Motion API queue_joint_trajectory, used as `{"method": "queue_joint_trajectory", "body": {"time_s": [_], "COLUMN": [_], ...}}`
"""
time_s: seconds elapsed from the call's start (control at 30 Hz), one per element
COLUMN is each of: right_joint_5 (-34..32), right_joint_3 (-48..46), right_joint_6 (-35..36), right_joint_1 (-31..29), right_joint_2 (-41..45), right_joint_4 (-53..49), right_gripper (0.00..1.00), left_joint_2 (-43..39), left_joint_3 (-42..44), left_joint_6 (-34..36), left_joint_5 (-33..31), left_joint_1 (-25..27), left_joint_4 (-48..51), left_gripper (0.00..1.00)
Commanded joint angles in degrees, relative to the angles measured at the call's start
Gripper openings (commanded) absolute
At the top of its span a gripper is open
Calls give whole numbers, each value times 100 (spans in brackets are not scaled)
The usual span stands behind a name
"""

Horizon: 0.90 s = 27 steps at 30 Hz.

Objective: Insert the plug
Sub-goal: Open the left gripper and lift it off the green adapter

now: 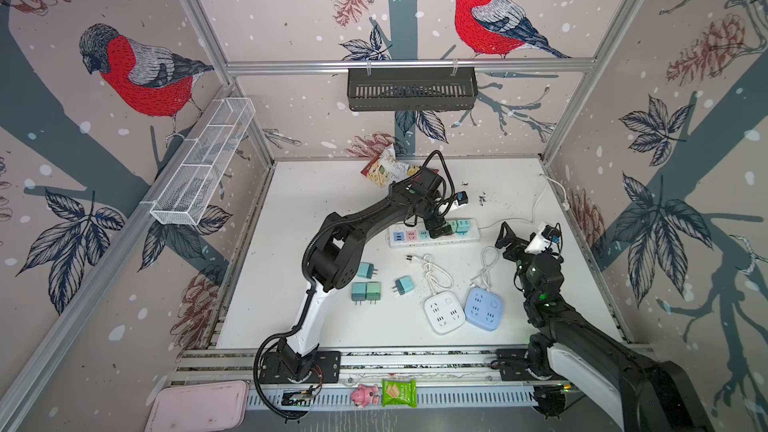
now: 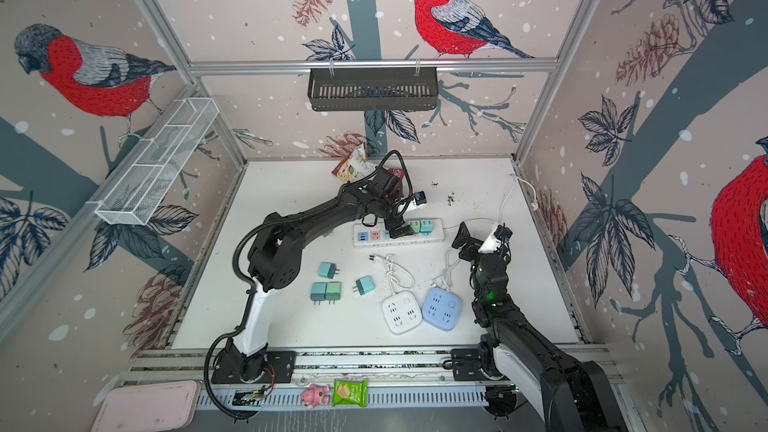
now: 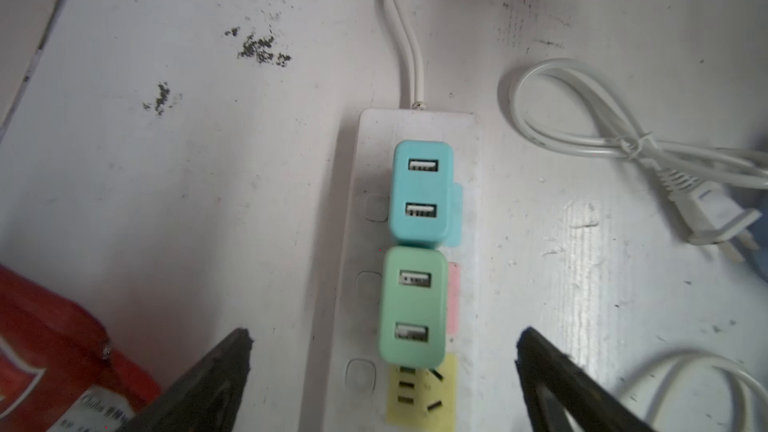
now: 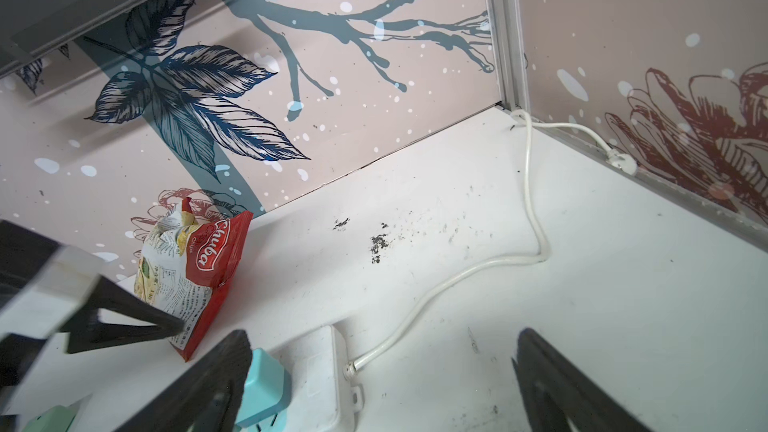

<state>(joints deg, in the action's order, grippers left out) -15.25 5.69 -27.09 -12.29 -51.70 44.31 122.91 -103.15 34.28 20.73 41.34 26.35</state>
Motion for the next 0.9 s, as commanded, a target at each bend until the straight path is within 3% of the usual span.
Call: {"method": "queue_joint_trajectory", "body": {"time_s": [0.0, 0.23, 0.37, 0.47, 0.57, 0.67, 0.8, 0.87], "right_joint_5": [-261, 276, 583, 622, 699, 767, 1013, 788], "right_joint_3": [205, 934, 1100, 1033, 960, 1049, 1430, 1708], "right_joint_6": [-405, -235, -40, 69, 121, 37, -306, -458], "right_joint_1": [25, 44, -45, -147, -204, -261, -535, -879], "right_joint_2": [-178, -1132, -1409, -1358, -1275, -1175, -871, -686], "right_joint_4": [-316, -803, -792, -670, -566, -876, -1690, -2163], "right_gripper": [99, 99, 99, 96, 95, 93, 95, 100], "left_joint_2": [-756, -3162, -4459, -5113, -5399, -5318, -5132, -5201], "left_joint_3": [487, 2552, 4364, 5718, 6667, 7285, 7274, 7275], "left_joint_6": [-455, -2194, -3643, -4333, -4294, -3711, -4266, -4654], "left_joint_5": [-308, -1633, -2592, -3140, -3460, -3768, -4714, -5644], "left_joint_1": [40, 50, -122, -367, -531, -515, -518, -522], "left_joint_4": [-396, -1930, -3432, -4484, -5380, -6184, -6108, -6090], "left_gripper": [99, 99, 99, 99, 99, 99, 99, 99]}}
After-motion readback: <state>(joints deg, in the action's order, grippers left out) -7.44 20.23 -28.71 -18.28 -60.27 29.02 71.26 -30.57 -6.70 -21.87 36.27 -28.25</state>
